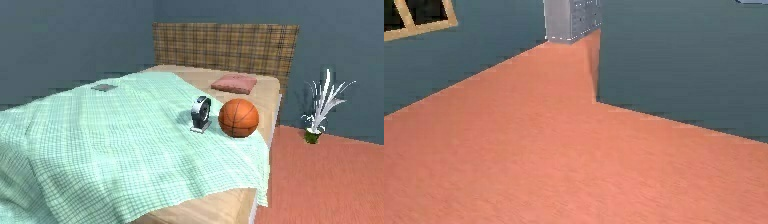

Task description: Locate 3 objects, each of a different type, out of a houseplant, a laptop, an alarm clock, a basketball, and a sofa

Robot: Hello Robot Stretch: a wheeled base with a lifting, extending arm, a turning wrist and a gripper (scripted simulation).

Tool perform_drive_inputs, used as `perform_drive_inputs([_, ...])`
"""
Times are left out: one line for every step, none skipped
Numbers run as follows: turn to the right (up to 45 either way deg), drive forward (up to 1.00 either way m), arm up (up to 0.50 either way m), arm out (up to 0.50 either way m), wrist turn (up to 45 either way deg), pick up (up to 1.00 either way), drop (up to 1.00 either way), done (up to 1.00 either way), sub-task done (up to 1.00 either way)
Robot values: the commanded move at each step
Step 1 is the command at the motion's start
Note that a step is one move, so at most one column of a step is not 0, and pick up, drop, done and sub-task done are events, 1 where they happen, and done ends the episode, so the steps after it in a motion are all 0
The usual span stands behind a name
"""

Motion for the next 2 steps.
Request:
perform_drive_inputs([0.0, 0.00, 0.00, 0.00, 0.0, 0.00, 0.00, 0.00, 1.00])
perform_drive_inputs([45.0, 0.00, 0.00, 0.00, 0.0, 0.00, 0.00, 0.00, 0.00])
